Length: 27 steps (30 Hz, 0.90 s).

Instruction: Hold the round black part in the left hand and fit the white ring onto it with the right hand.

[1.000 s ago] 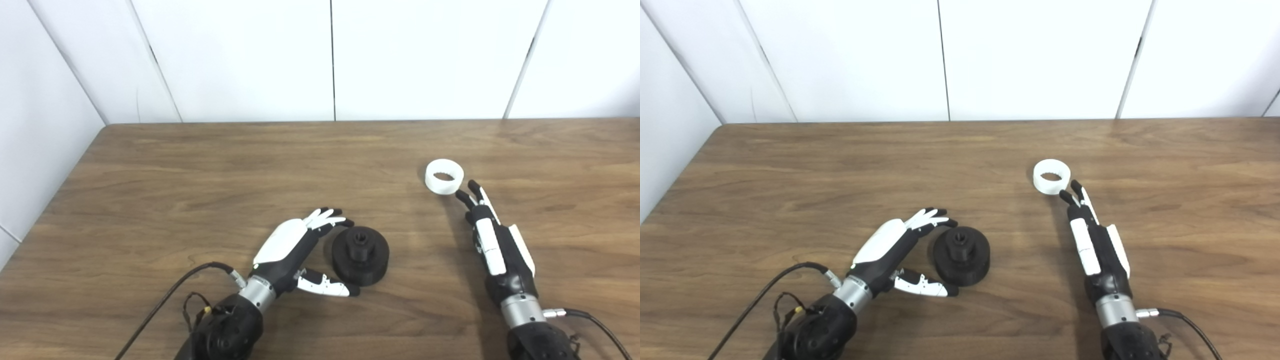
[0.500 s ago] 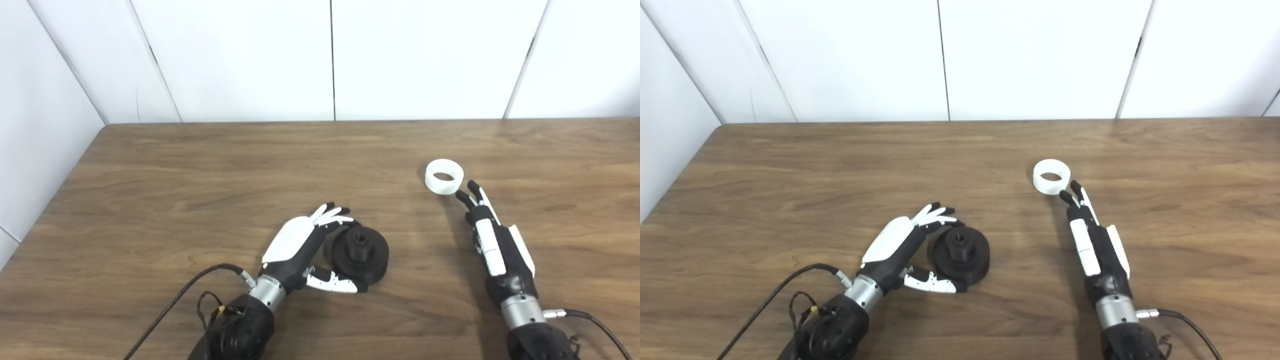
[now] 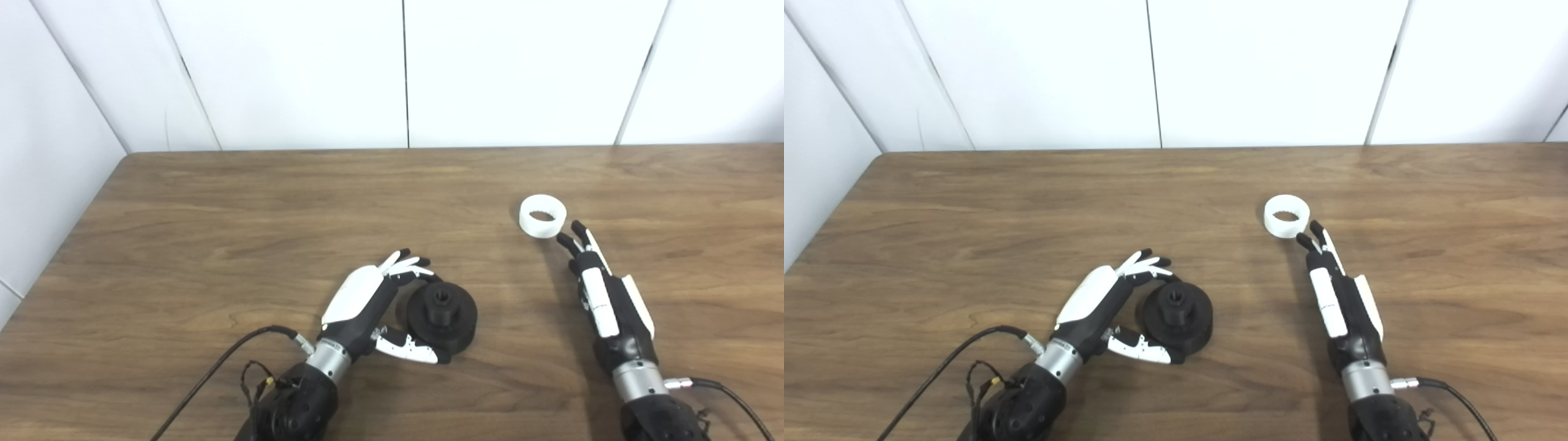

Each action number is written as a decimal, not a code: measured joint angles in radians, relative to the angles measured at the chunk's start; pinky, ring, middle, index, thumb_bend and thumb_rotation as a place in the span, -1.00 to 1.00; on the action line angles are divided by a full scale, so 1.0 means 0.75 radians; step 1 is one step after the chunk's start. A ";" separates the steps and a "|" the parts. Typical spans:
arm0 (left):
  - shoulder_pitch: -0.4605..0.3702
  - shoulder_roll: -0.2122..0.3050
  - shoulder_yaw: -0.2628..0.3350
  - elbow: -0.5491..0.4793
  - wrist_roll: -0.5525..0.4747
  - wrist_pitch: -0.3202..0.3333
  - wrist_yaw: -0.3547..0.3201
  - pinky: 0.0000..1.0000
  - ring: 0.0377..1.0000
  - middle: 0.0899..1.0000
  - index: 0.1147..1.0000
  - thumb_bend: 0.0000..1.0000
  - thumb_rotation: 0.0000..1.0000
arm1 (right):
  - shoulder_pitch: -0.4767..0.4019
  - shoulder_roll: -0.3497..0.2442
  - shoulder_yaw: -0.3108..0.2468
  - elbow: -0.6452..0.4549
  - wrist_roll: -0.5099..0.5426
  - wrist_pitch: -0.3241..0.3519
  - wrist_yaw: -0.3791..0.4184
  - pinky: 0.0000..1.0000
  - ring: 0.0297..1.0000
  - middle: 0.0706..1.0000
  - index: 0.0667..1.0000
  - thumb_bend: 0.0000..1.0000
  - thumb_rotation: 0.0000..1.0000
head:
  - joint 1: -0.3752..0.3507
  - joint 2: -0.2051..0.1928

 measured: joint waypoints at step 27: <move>0.178 0.039 -0.014 -0.188 0.032 -0.012 -0.019 0.81 0.99 0.80 0.28 0.74 -0.46 | -0.009 -0.017 -0.030 -0.007 0.008 0.008 0.038 1.00 1.00 0.86 0.96 0.27 0.96 | -0.008 0.043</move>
